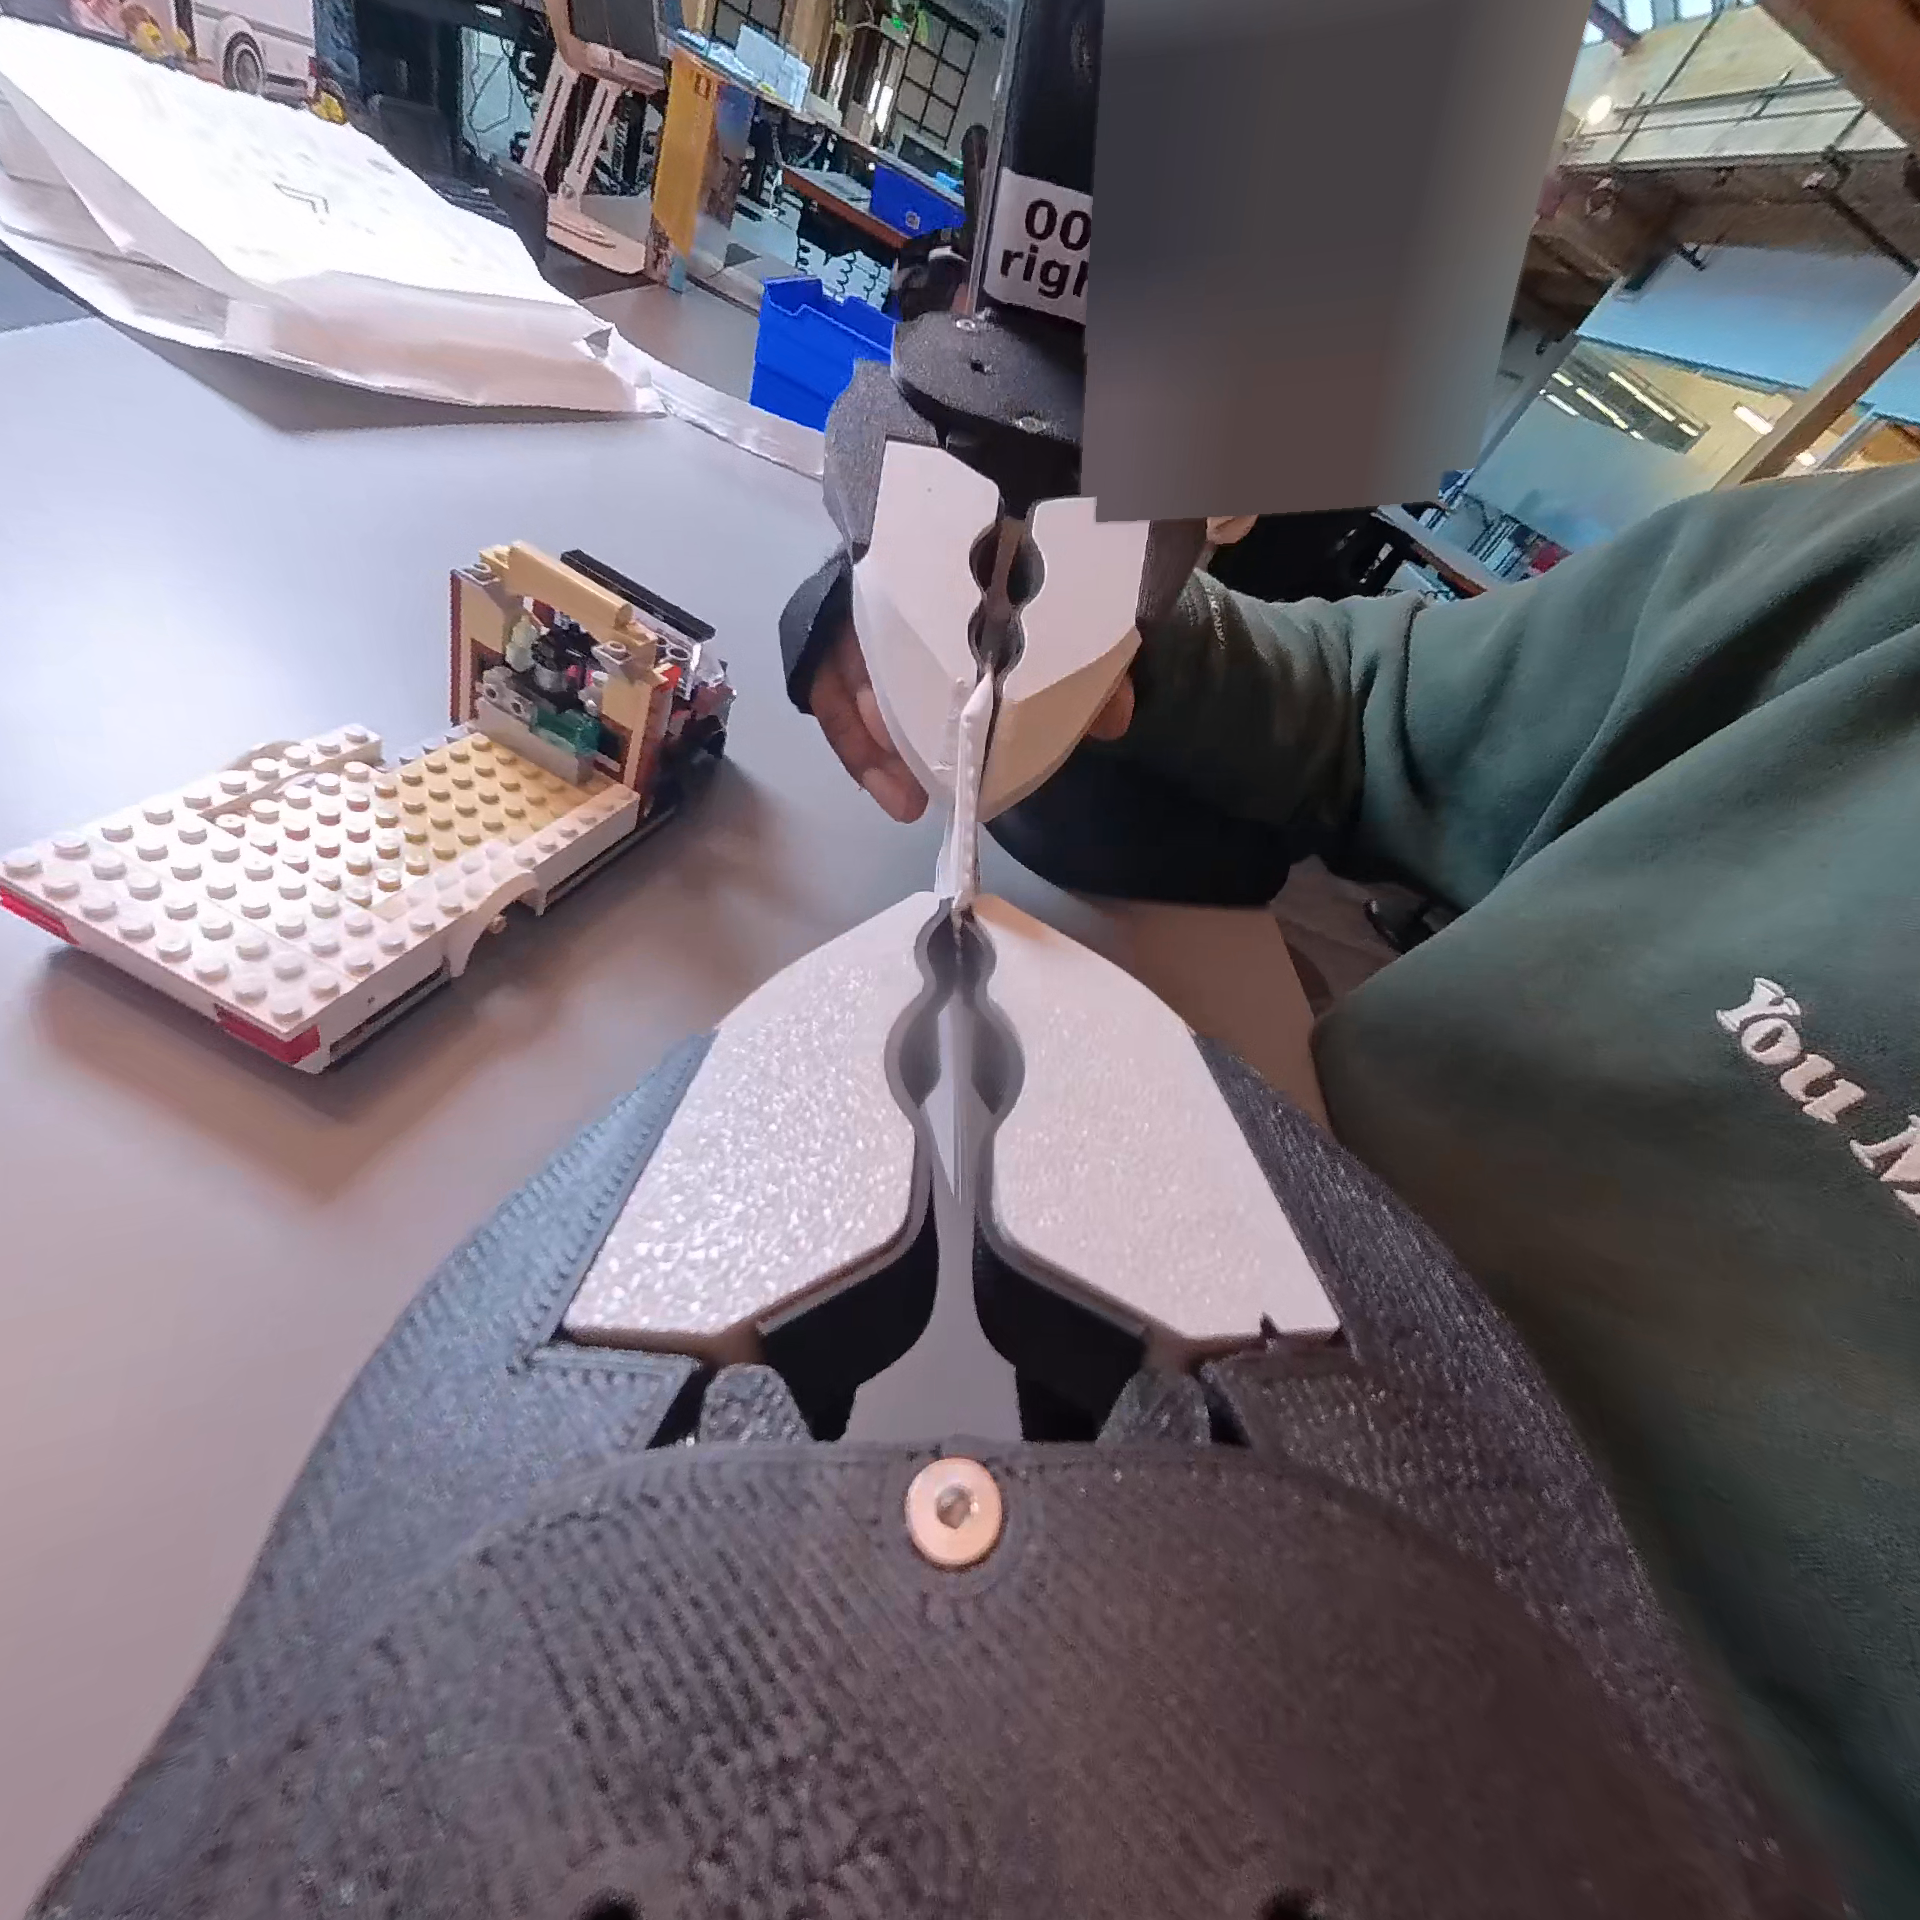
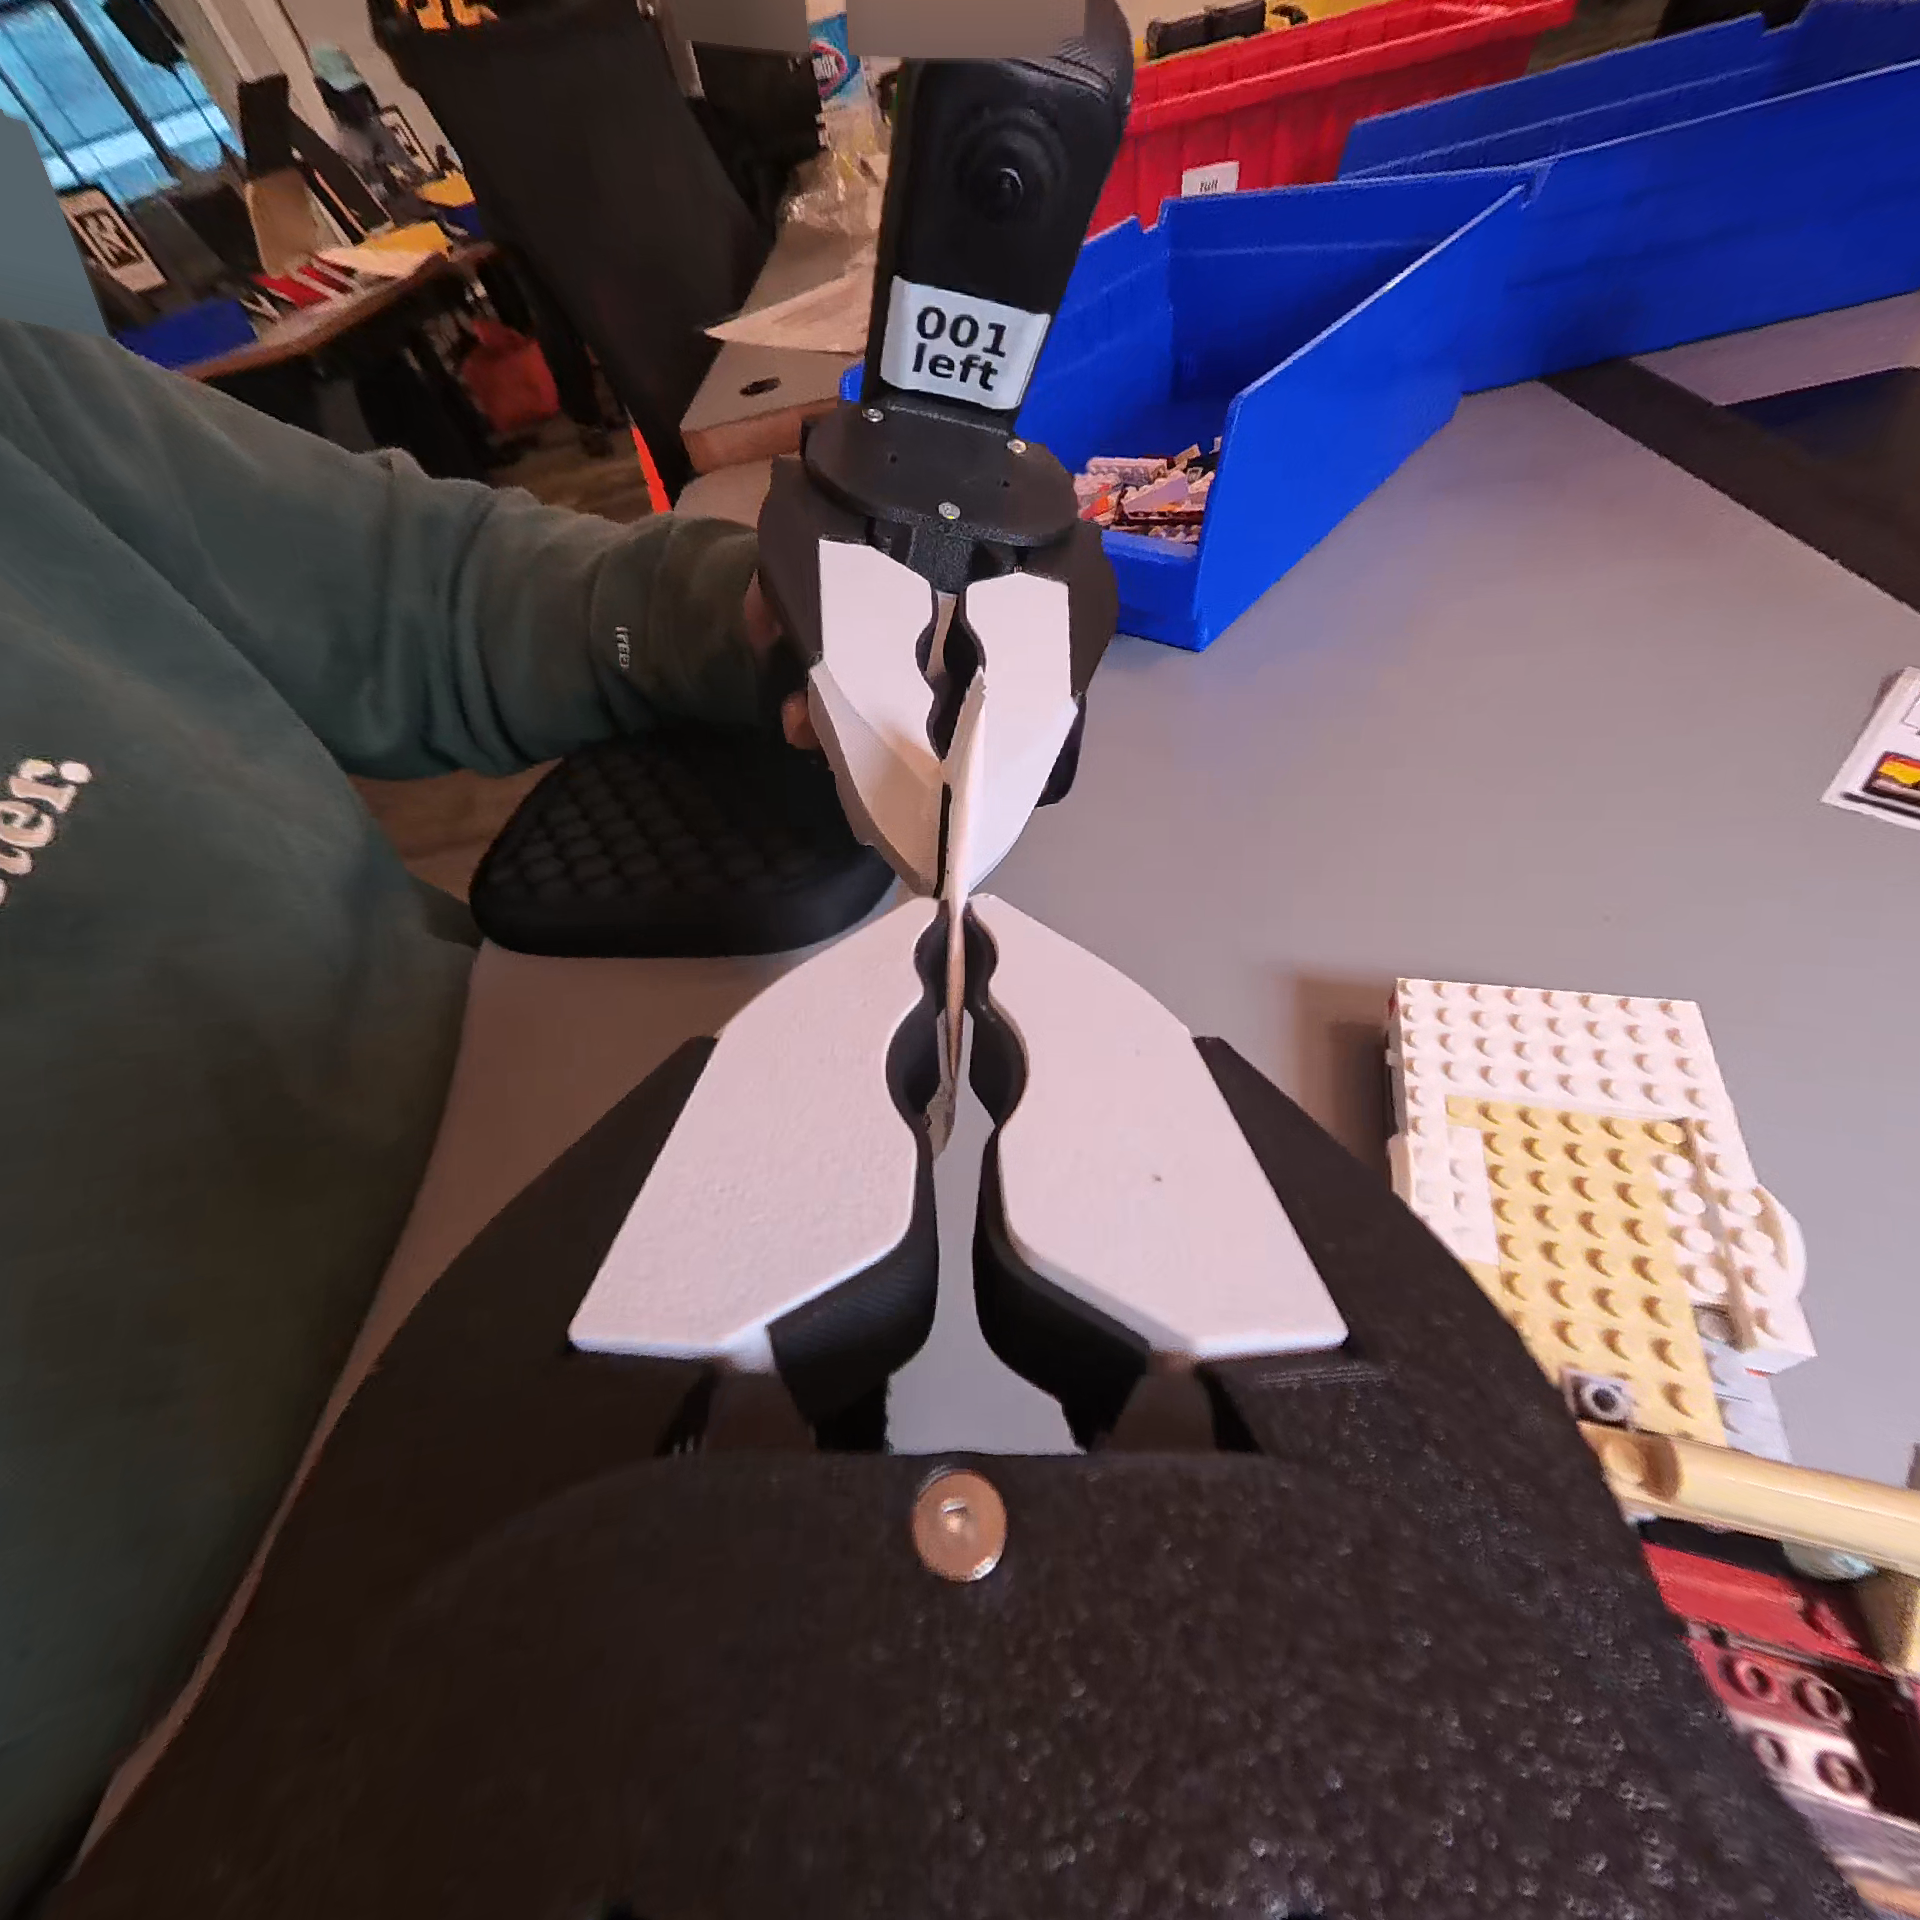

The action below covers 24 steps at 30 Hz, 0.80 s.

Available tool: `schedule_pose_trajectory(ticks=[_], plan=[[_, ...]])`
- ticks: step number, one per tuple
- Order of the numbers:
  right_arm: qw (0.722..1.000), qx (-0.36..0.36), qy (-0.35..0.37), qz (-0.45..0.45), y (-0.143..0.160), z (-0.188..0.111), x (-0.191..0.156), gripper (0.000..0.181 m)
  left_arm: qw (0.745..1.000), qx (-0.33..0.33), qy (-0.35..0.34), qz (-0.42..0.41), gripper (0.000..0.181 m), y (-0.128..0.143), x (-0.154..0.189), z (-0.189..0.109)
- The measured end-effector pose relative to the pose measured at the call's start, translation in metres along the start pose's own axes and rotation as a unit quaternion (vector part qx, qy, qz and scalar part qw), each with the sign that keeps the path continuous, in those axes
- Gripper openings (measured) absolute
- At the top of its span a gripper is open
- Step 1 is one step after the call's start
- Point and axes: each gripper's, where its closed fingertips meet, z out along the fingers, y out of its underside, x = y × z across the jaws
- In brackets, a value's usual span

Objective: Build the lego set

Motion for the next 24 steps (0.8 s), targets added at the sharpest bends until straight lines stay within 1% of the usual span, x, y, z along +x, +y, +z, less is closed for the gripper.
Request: schedule_pose_trajectory(ticks=[3,6,8,10,18,20,22,24], plan=[[0.999,0.020,-0.007,0.027,-0.002,0.000,0.002,0.000,1.000,0.016,-0.016,0.017,0.001,-0.004,-0.001,-0.002],[0.997,0.058,-0.010,0.048,-0.010,-0.003,0.002,0.000,0.999,0.048,-0.013,0.007,0.008,-0.013,-0.002,-0.007],[0.996,0.073,-0.004,0.054,-0.012,-0.003,0.003,0.000,0.998,0.061,-0.014,0.000,0.002,-0.016,-0.003,-0.009],[0.994,0.085,-0.007,0.063,-0.014,-0.003,0.003,0.000,0.997,0.070,-0.007,-0.010,0.001,-0.019,-0.002,-0.011],[0.994,0.076,-0.022,0.069,-0.009,-0.001,0.001,0.001,0.997,0.074,0.013,-0.030,0.000,-0.018,-0.001,-0.012],[0.996,0.055,-0.029,0.058,-0.004,-0.001,-0.001,0.005,0.998,0.055,0.016,-0.026,0.000,-0.014,0.000,-0.011],[0.999,0.020,-0.019,0.028,0.002,-0.001,-0.001,0.019,1.000,0.011,0.011,-0.010,0.000,-0.003,0.001,-0.009],[1.000,-0.016,-0.005,-0.009,0.010,-0.001,-0.002,0.023,0.999,-0.032,0.011,-0.004,0.000,0.011,0.002,-0.003]])
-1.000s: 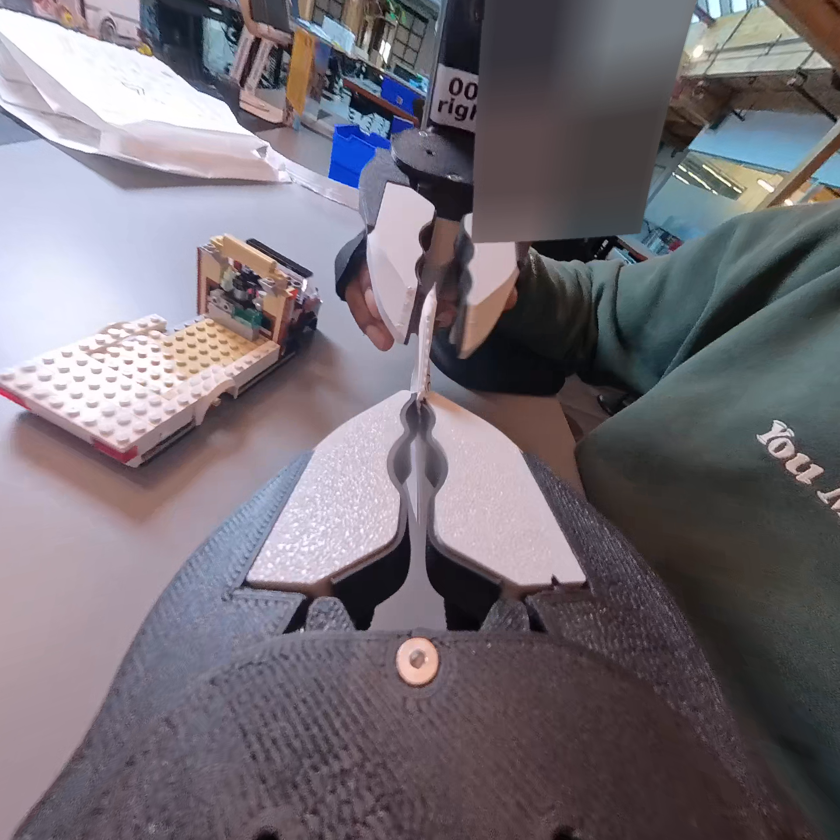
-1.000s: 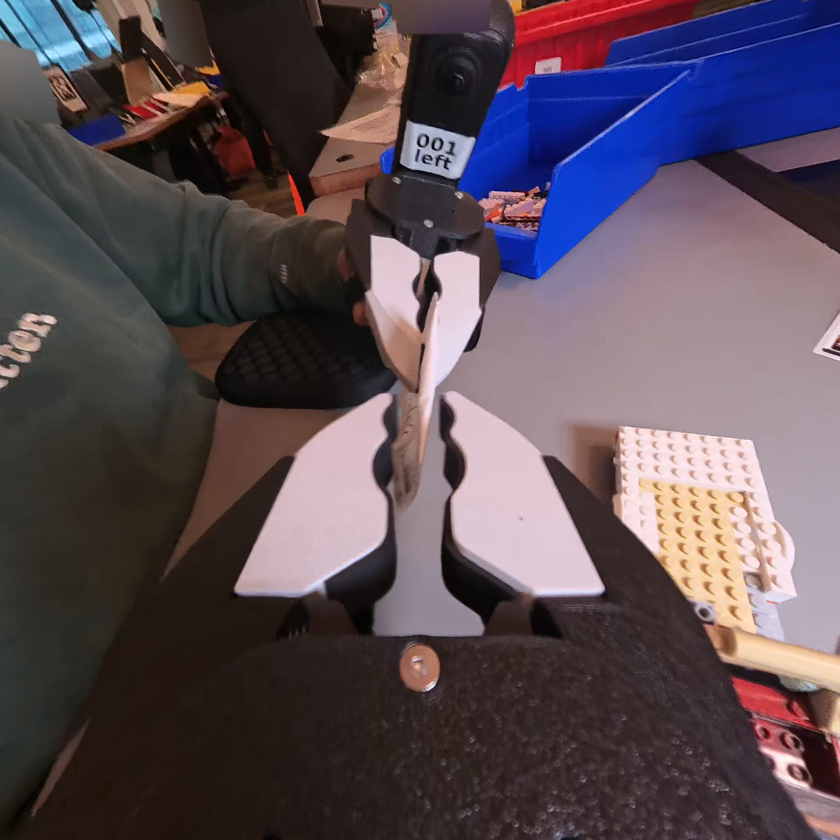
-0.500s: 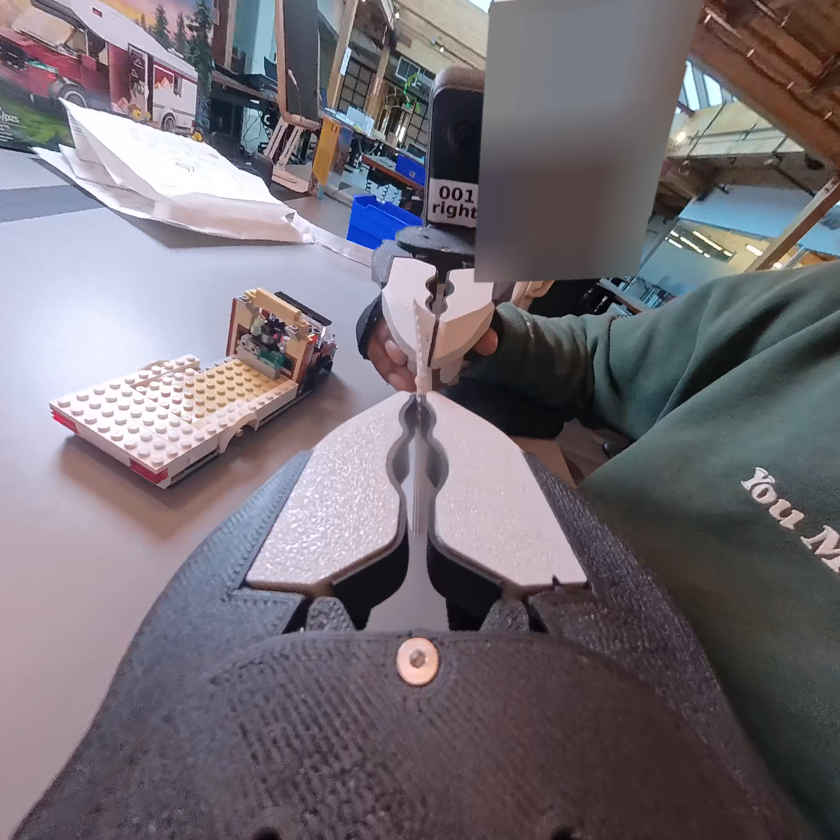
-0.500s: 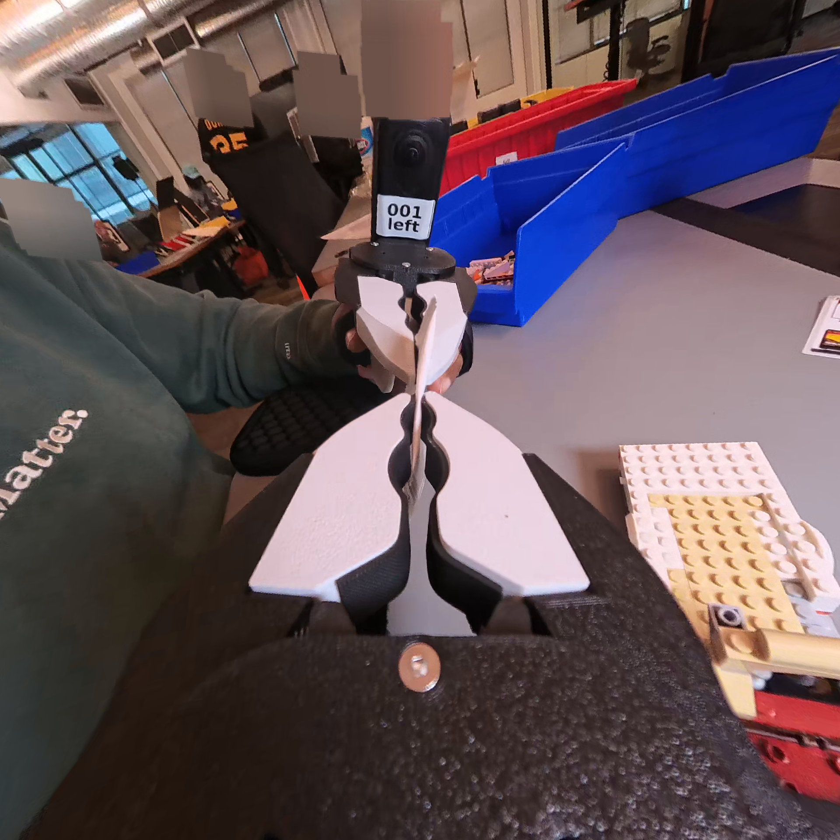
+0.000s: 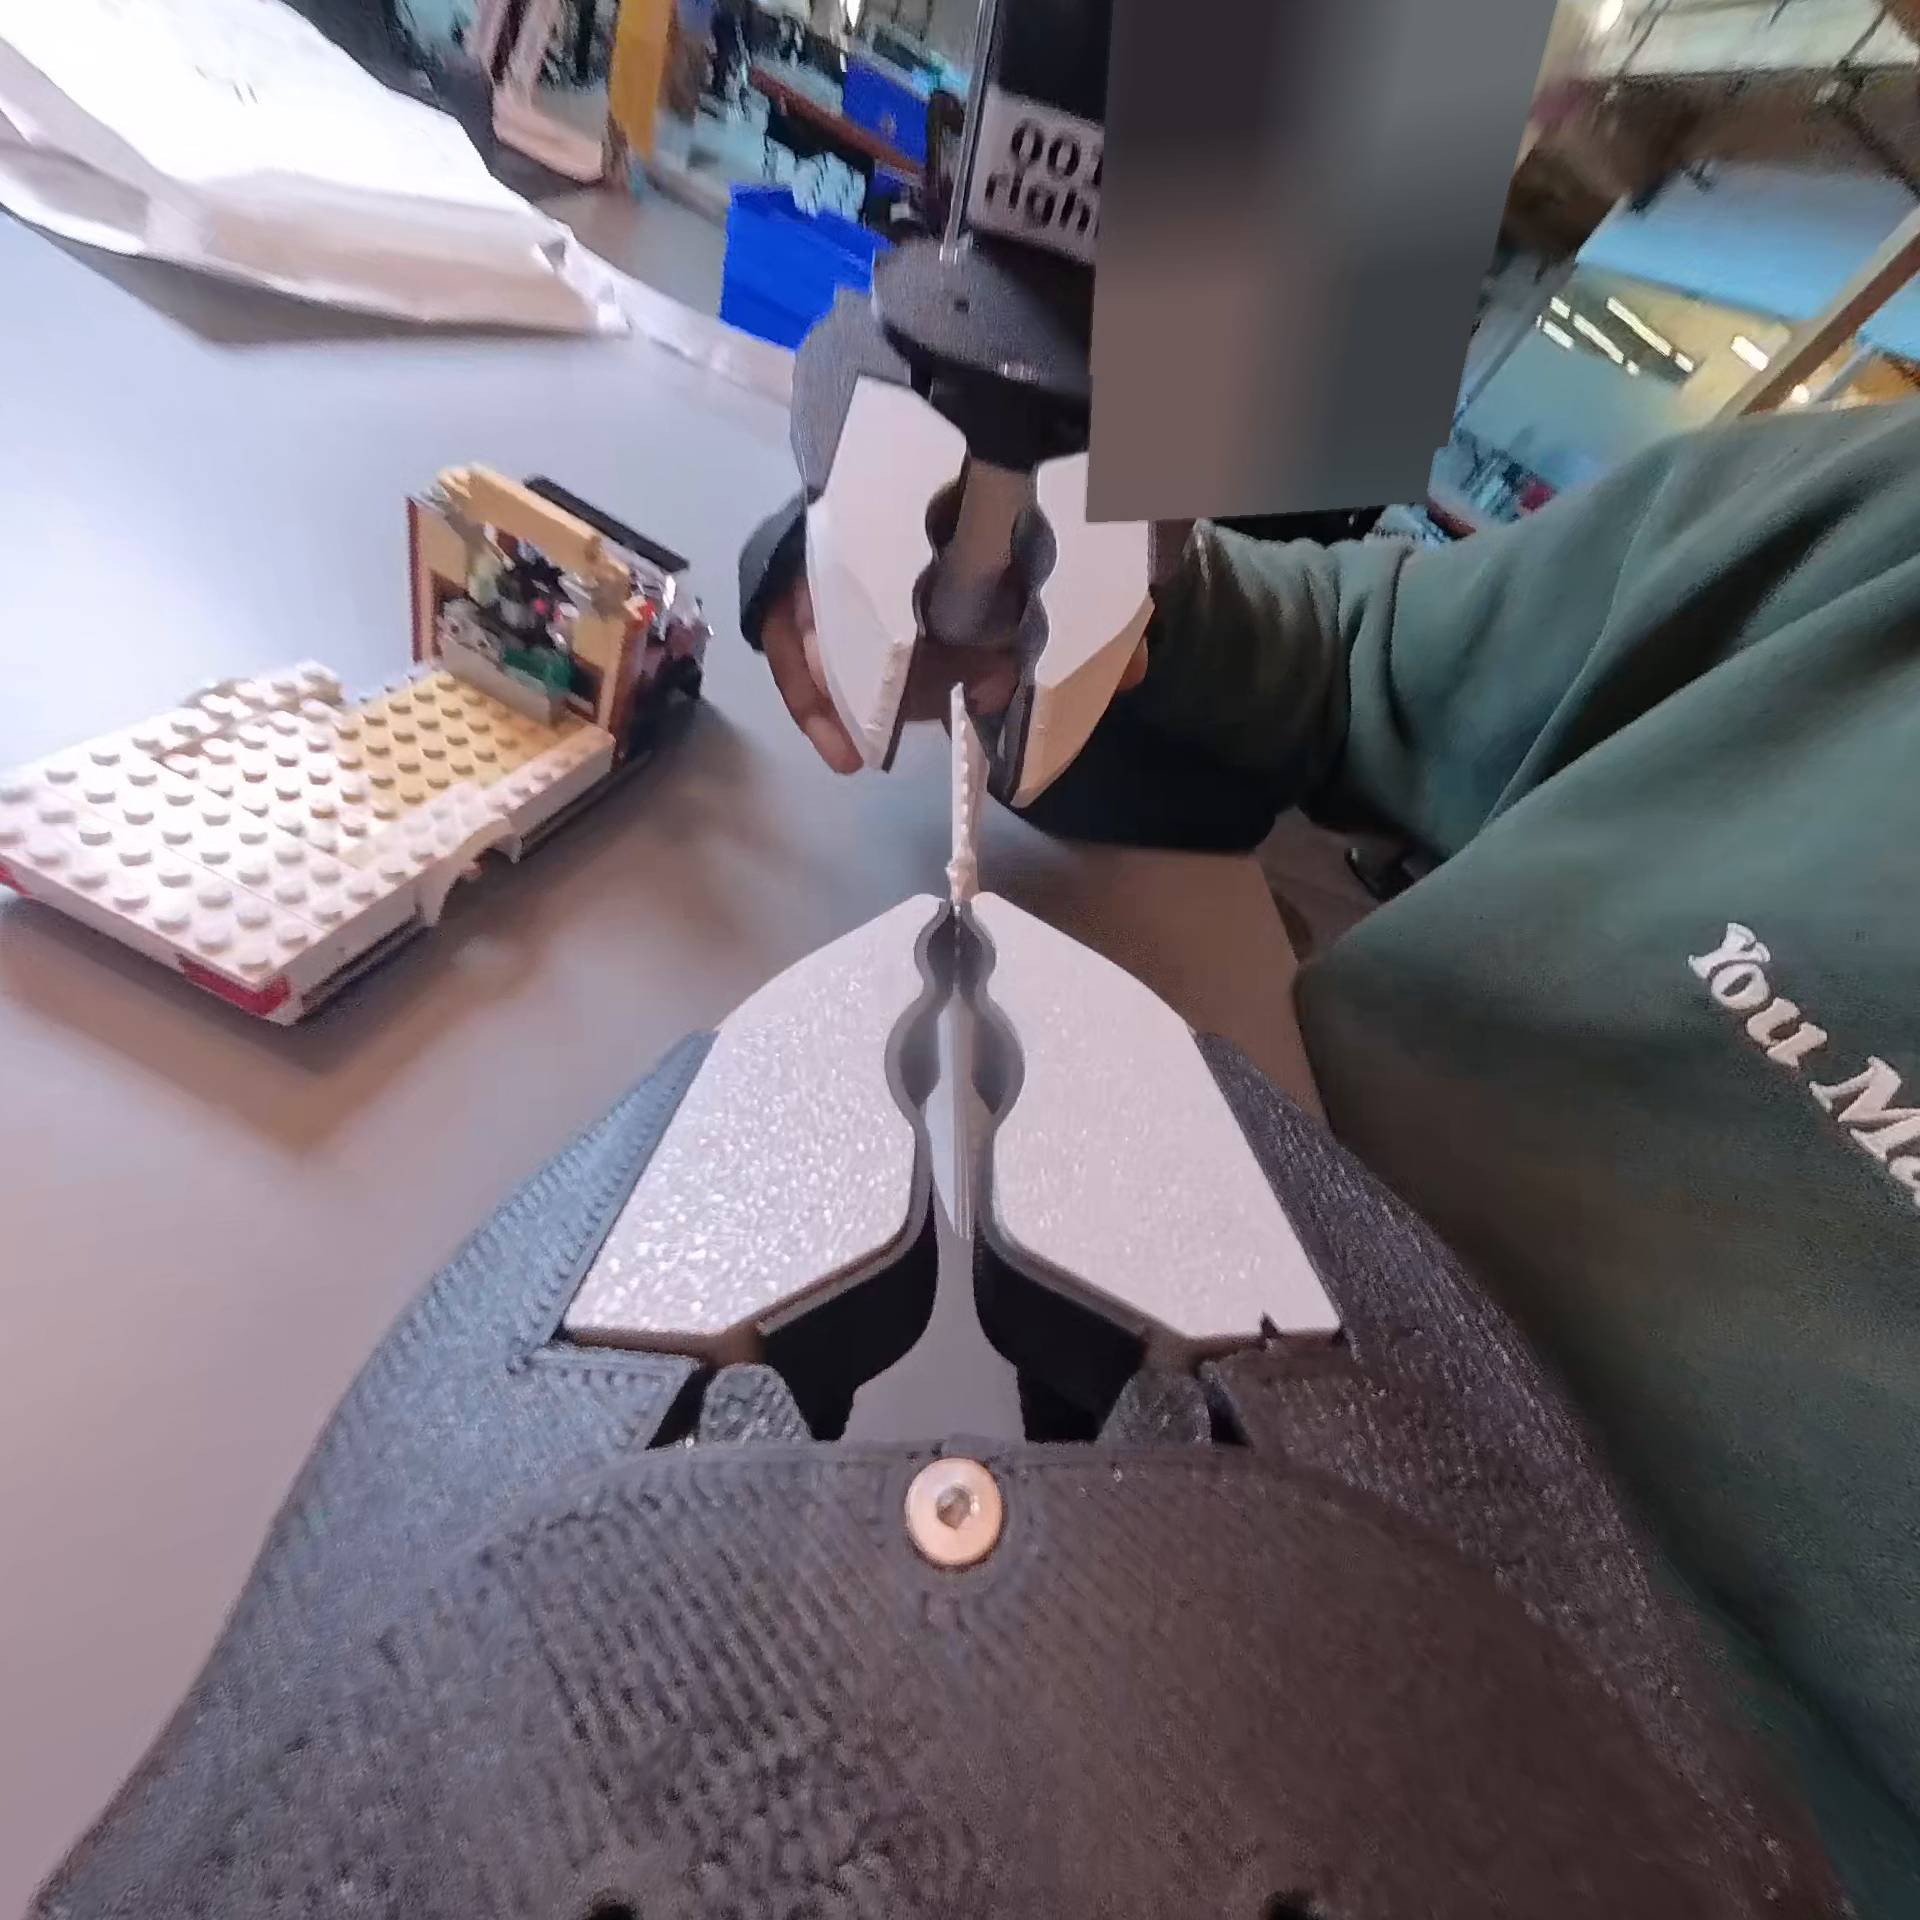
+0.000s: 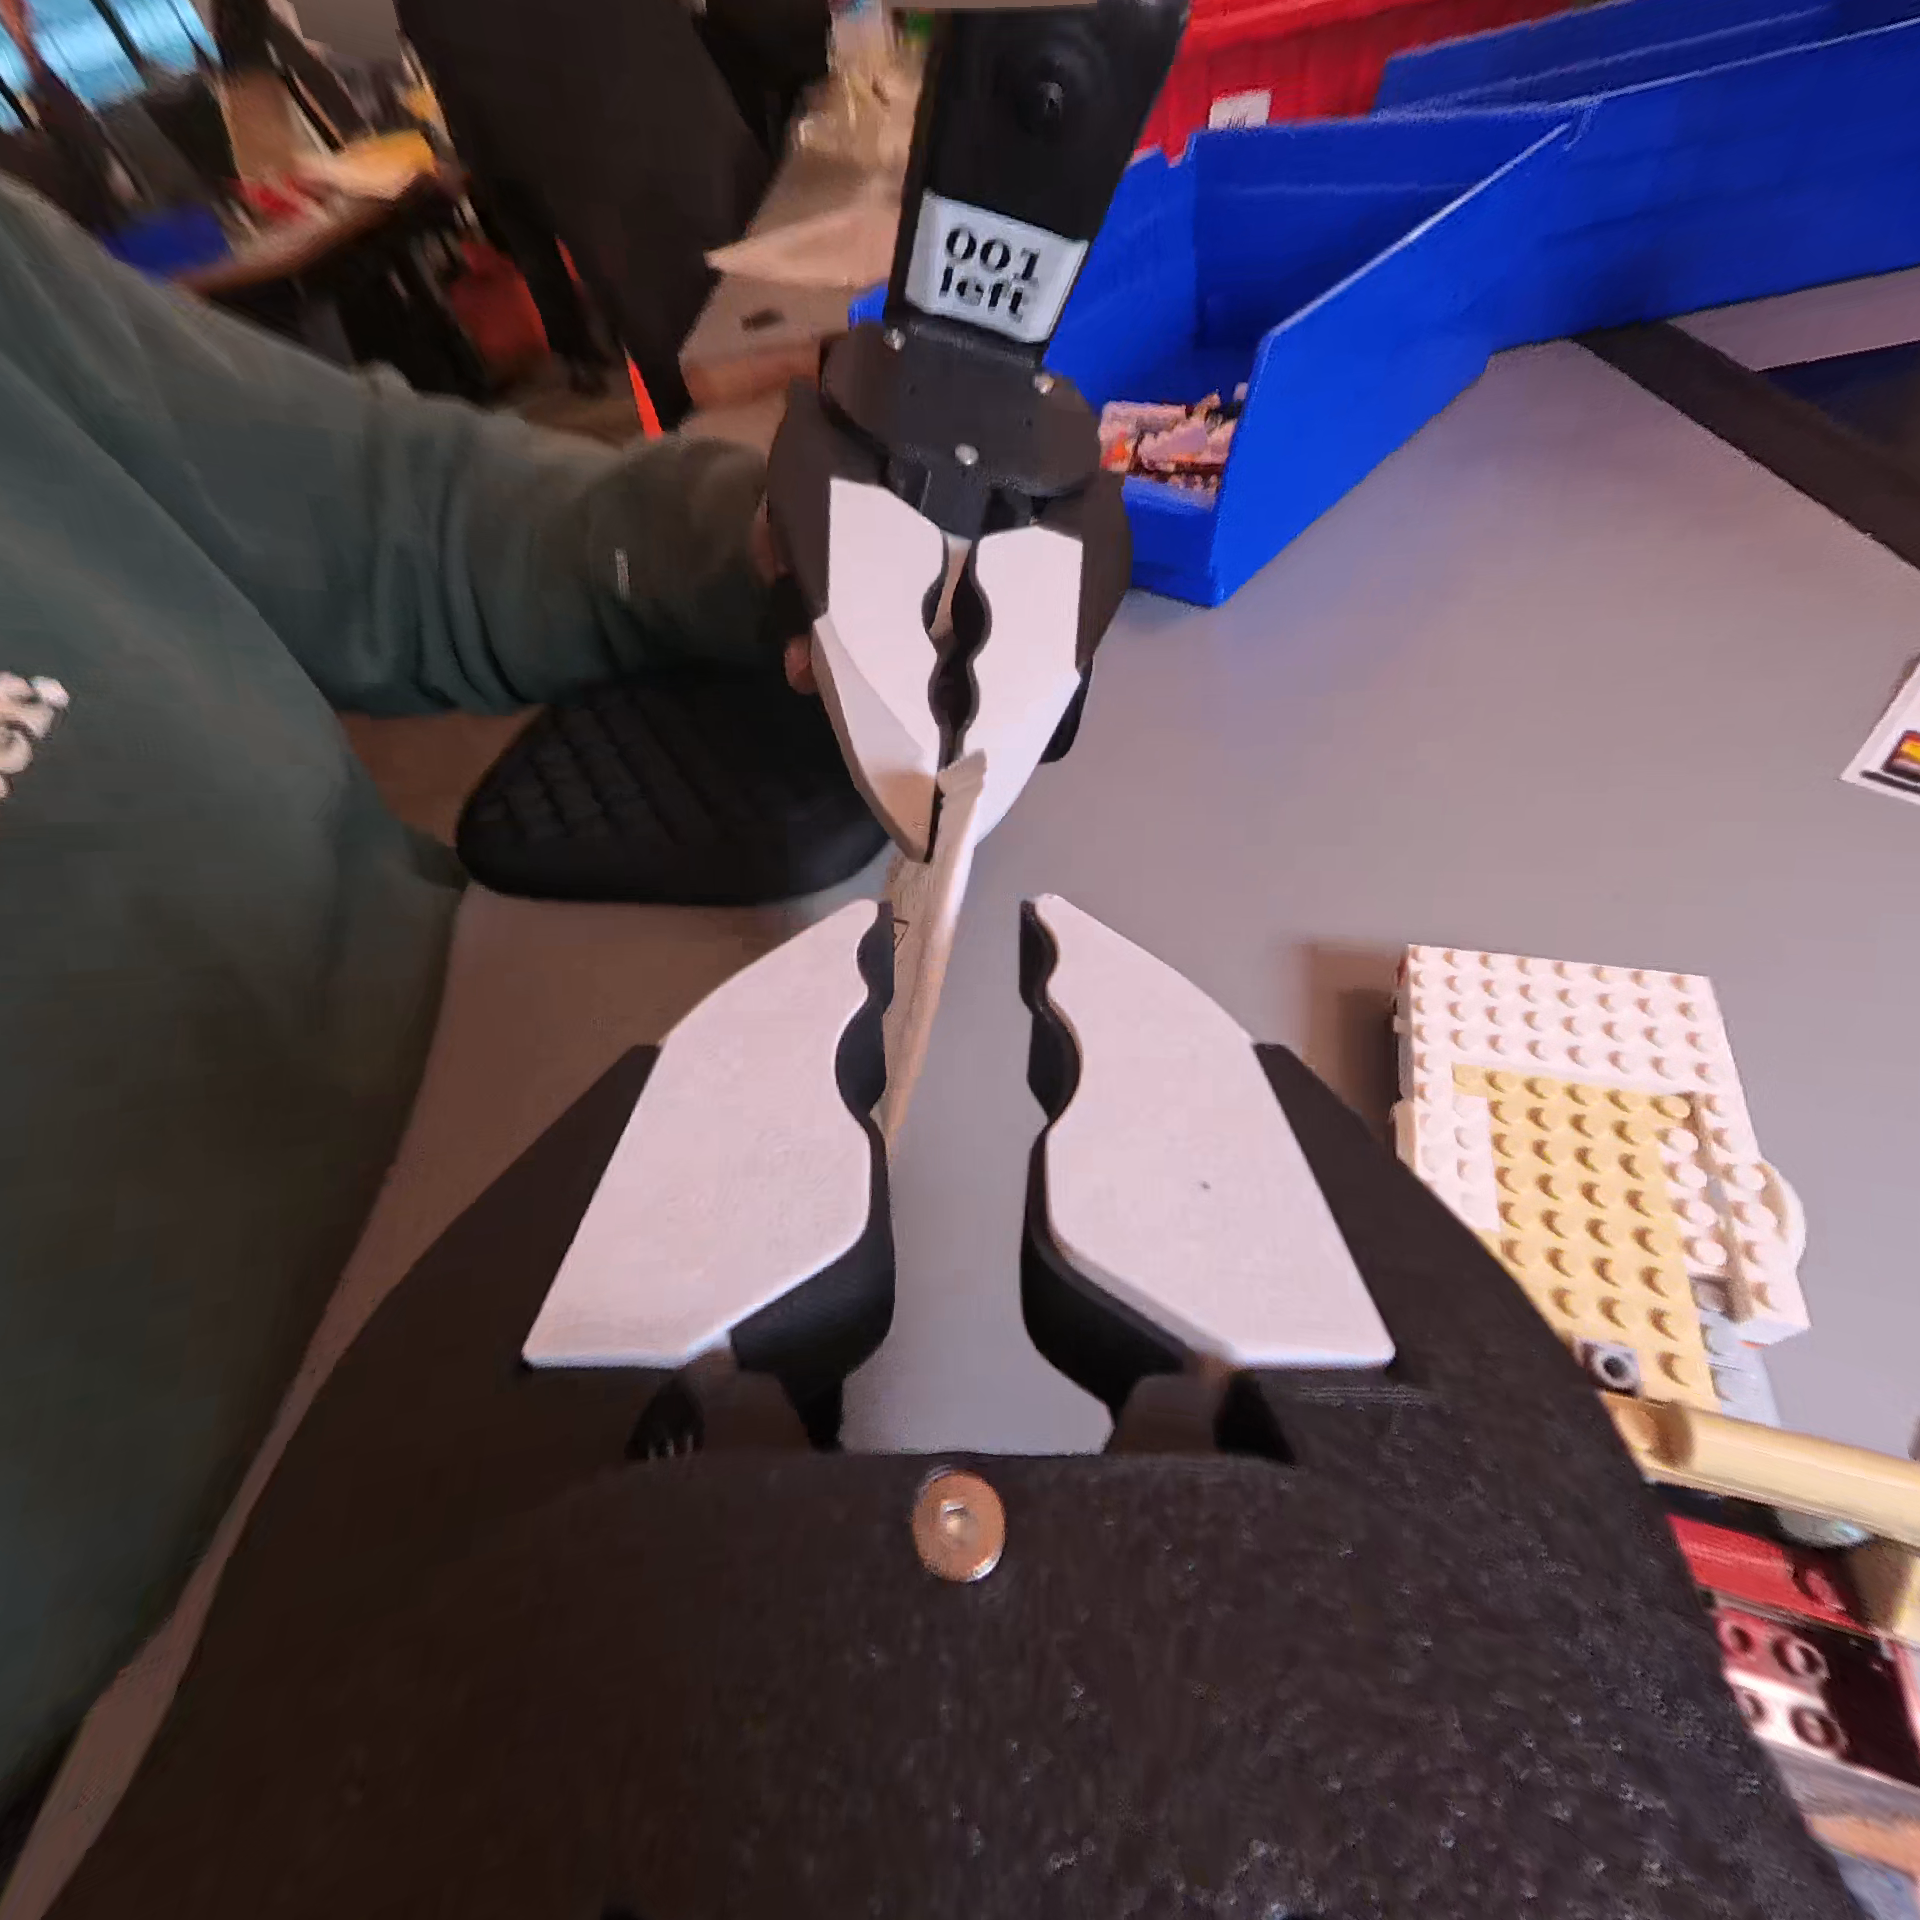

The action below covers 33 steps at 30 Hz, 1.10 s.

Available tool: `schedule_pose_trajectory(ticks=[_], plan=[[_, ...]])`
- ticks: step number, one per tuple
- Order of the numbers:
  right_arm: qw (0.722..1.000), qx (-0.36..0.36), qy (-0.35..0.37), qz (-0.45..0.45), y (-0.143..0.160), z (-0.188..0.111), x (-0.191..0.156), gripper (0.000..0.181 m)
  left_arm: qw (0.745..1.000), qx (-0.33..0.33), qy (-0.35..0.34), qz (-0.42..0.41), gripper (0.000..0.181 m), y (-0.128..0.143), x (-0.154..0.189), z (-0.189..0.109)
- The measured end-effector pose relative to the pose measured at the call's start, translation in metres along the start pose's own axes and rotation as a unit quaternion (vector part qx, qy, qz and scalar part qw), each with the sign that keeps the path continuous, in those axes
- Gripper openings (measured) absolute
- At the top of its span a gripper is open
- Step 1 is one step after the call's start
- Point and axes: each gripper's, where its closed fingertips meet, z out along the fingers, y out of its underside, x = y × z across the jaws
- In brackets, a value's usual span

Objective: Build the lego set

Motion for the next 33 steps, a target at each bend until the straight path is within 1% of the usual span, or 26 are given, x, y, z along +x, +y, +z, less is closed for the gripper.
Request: schedule_pose_trajectory(ticks=[3,4,5,7,9,13,15,18,21,22,24,26,28,31,32,33], plan=[[0.998,-0.051,-0.003,-0.029,0.015,0.008,-0.008,0.020,0.999,-0.033,0.004,-0.001,0.000,0.012,0.003,0.009],[0.998,-0.058,-0.002,-0.033,0.018,0.011,-0.009,0.003,0.999,-0.045,0.002,0.003,0.000,0.016,0.004,0.011],[0.998,-0.058,-0.001,-0.034,0.019,0.013,-0.010,0.000,0.999,-0.049,-0.007,0.007,0.000,0.017,0.002,0.012],[0.999,-0.038,0.006,-0.014,0.014,0.013,-0.006,0.000,0.999,-0.027,-0.014,0.009,0.001,0.011,-0.001,0.008],[1.000,0.001,-0.002,0.029,0.005,0.014,-0.004,0.000,1.000,0.006,-0.017,0.012,0.002,0.000,-0.003,0.003],[0.995,0.053,-0.016,0.082,-0.001,0.018,-0.004,0.000,0.999,0.022,-0.020,0.012,0.004,-0.005,-0.005,-0.001],[0.993,0.064,-0.020,0.095,-0.002,0.018,-0.002,0.000,0.999,0.032,-0.017,0.010,0.002,-0.007,-0.004,-0.002],[0.993,0.059,-0.029,0.102,0.000,0.018,-0.003,0.000,0.999,0.035,0.001,-0.007,0.000,-0.005,-0.003,-0.002],[0.995,0.030,-0.033,0.087,0.008,0.019,-0.005,0.000,0.999,0.014,0.017,-0.026,0.000,0.001,0.000,0.001],[0.997,0.010,-0.030,0.067,0.012,0.020,-0.006,0.003,1.000,0.000,0.015,-0.026,0.000,0.004,0.000,0.002],[0.999,-0.021,-0.021,0.025,0.017,0.021,-0.008,0.018,0.999,-0.028,0.017,-0.026,0.000,0.010,0.003,0.004],[0.999,-0.033,-0.019,-0.005,0.016,0.021,-0.012,0.022,0.998,-0.058,0.015,-0.032,0.000,0.019,0.005,0.009],[0.999,-0.044,-0.016,-0.021,0.016,0.023,-0.015,0.018,0.996,-0.082,0.020,-0.037,0.000,0.027,0.008,0.014],[0.995,-0.091,-0.009,-0.044,0.029,0.025,-0.018,0.009,0.994,-0.098,0.025,-0.041,0.000,0.033,0.011,0.018],[0.994,-0.098,-0.014,-0.050,0.032,0.026,-0.020,0.001,0.994,-0.103,0.021,-0.040,0.000,0.035,0.010,0.019],[0.993,-0.102,-0.015,-0.056,0.033,0.026,-0.022,0.001,0.993,-0.106,0.025,-0.043,0.000,0.037,0.011,0.019]])
